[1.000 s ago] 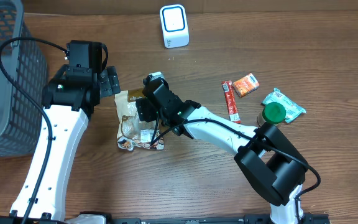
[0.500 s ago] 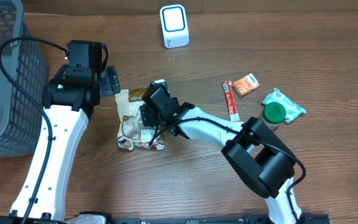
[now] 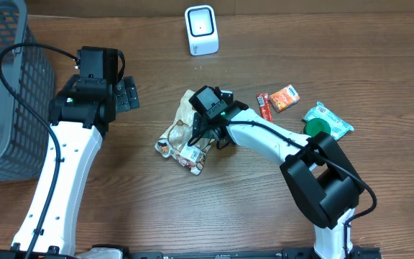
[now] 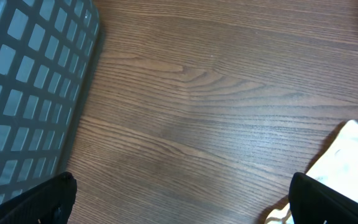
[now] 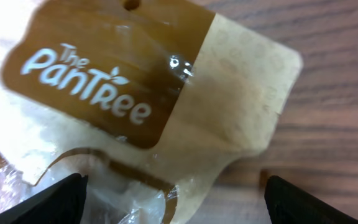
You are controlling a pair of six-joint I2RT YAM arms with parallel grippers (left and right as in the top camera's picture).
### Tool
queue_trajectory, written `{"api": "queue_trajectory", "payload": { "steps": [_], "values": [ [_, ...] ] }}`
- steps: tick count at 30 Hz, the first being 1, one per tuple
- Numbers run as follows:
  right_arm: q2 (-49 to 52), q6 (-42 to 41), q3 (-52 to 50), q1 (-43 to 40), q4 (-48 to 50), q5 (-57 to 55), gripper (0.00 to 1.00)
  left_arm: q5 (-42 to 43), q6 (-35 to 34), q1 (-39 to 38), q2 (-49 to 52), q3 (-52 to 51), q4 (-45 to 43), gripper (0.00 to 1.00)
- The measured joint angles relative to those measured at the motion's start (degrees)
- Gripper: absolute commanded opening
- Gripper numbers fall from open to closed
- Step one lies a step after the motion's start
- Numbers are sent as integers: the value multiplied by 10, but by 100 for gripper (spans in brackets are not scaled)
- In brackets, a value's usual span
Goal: Scan the item barcode
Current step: 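Move the right gripper to the PanTree bag and grasp its top edge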
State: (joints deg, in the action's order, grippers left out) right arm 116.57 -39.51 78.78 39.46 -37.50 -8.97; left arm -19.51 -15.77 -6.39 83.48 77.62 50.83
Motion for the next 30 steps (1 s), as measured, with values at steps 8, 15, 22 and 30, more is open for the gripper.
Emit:
{"api": "queue_trajectory", "payload": {
  "steps": [8,15,22,30],
  "values": [
    [-105,43,5,3,-10,23,100,0,0,0,0,0,0,100],
    [-143,65,23,3,-3,-29,29,0,0,0,0,0,0,100],
    [-87,81,23,3,43,-44,9,0,0,0,0,0,0,100],
    [-22,129,23,-15,100,-48,17,0,0,0,0,0,0,100]
  ]
}}
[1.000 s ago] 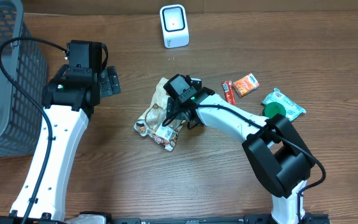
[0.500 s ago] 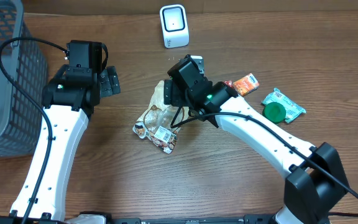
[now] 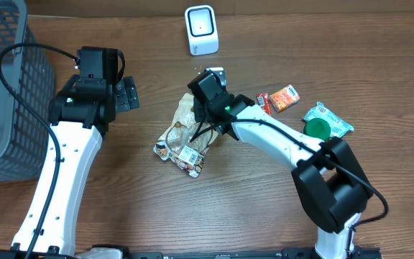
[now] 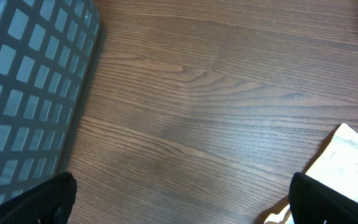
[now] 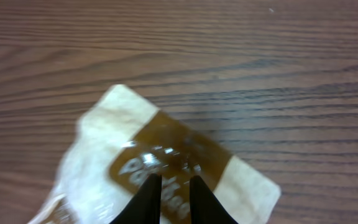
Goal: Scan the item barcode
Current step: 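Move the right gripper to the PanTree bag and grasp its top edge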
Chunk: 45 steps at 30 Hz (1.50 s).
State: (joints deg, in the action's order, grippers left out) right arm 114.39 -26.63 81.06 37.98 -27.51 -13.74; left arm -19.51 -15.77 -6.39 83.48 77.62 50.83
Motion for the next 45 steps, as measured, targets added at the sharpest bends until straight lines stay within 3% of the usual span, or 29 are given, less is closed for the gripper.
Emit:
{"api": "queue_trajectory", "payload": {
  "steps": [4,13,28,30,33,37,45],
  "values": [
    [29,7,0,-23,-3,5,20,0,0,0,0,0,0,100],
    [41,12,2,-37,-164,129,31,0,0,0,0,0,0,100],
    [41,12,35,-28,-313,293,46,0,0,0,0,0,0,100],
    [40,12,56,-30,-307,299,52,0,0,0,0,0,0,100],
    [32,13,70,-31,-280,303,82,0,0,0,0,0,0,100],
    [29,14,71,-31,-263,305,88,0,0,0,0,0,0,100],
    [29,14,71,-31,-263,304,89,0,0,0,0,0,0,100]
  ]
}}
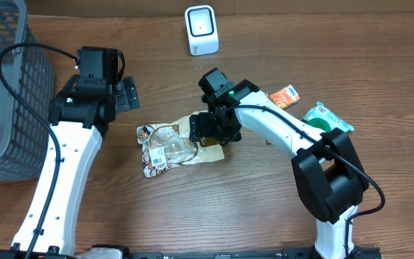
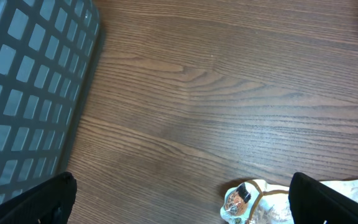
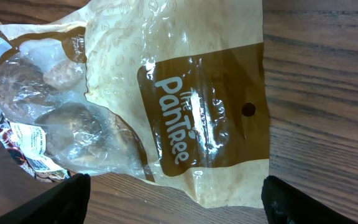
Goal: Scan the item barcode
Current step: 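Move the right gripper to the PanTree bag and grasp its top edge, then grasp the PanTree bag's left side with the left gripper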
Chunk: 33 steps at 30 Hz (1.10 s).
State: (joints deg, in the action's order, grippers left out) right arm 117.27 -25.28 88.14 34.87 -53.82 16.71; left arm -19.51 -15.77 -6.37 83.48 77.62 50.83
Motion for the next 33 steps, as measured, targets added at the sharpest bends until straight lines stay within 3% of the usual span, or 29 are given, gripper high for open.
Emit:
{"api": "queue_trajectory", "payload": {
  "steps": [21,29,33],
  "values": [
    [0,0,-7,2,42,-9,90,7,0,0,0,0,-2,100],
    [0,-2,-44,5,95,-11,90,93,-2,0,0,0,7,100],
    [0,-2,-60,5,118,-11,90,140,-3,0,0,0,68,100]
  ]
}}
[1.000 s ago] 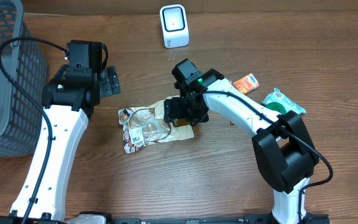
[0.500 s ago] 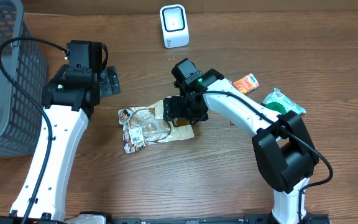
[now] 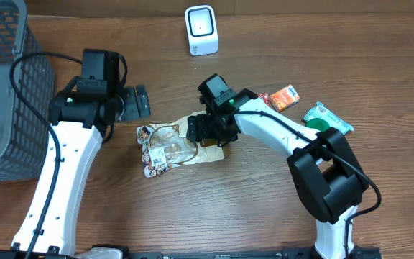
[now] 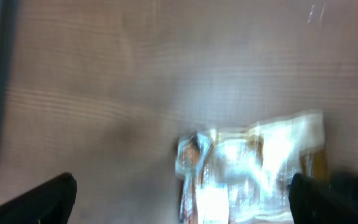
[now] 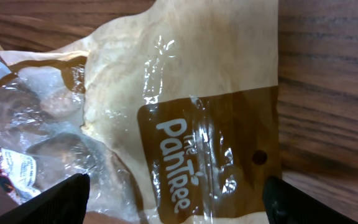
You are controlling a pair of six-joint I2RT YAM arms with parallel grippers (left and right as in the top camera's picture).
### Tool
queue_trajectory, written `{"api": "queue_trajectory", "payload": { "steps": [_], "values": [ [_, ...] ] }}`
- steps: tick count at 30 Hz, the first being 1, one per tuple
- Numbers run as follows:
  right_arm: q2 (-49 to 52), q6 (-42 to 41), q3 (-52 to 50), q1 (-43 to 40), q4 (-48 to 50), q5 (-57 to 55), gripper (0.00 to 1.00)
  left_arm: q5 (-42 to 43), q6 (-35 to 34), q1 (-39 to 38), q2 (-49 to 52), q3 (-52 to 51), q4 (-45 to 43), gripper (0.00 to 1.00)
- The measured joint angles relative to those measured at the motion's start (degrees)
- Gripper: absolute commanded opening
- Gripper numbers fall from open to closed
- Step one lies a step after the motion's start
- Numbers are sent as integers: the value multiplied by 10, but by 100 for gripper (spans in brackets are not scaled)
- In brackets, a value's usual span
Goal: Scan the item barcode
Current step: 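Grasp the PanTree bag's left side with the left gripper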
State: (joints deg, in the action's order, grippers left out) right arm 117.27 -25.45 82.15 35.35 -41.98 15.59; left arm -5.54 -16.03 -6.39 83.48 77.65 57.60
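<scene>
A clear snack bag [image 3: 172,147] with a brown "PanTree" header [image 5: 197,155] lies flat on the wooden table, header to the right. A white label [image 3: 157,153] faces up near its left end. My right gripper [image 3: 207,129] hangs open just over the header, one finger on each side of it [image 5: 179,208]. My left gripper [image 3: 136,103] is open, above and to the left of the bag. The left wrist view is blurred but shows the bag [image 4: 247,168] ahead of that gripper [image 4: 182,208]. The white scanner [image 3: 201,29] stands at the back.
A grey wire basket [image 3: 2,86] fills the far left. To the right of the bag lie a red stick pack [image 3: 264,106], an orange packet [image 3: 284,97] and a green-and-white packet [image 3: 327,120].
My left gripper has moved right, toward the bag, which now fills its blurred wrist view. My right gripper sits lower over the header. The bag has not moved.
The bag first lay slanted mid-table with my right gripper open over it. Then that gripper was shut at the bag's header end. Later the bag lay turned flat and farther left, label up, with the right gripper open. Now the left gripper is nearer the bag.
</scene>
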Motion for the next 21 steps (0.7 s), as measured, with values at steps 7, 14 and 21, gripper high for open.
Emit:
{"api": "queue_trajectory", "payload": {
  "steps": [7,14,21],
  "values": [
    [0,0,-17,0,9,0,91,22,-10,0,0,-23,41,63],
    [0,0,-17,0,10,0,91,44,-30,0,0,-123,-34,47],
    [0,0,-17,0,12,0,91,71,-33,0,0,-223,-116,46]
  ]
}}
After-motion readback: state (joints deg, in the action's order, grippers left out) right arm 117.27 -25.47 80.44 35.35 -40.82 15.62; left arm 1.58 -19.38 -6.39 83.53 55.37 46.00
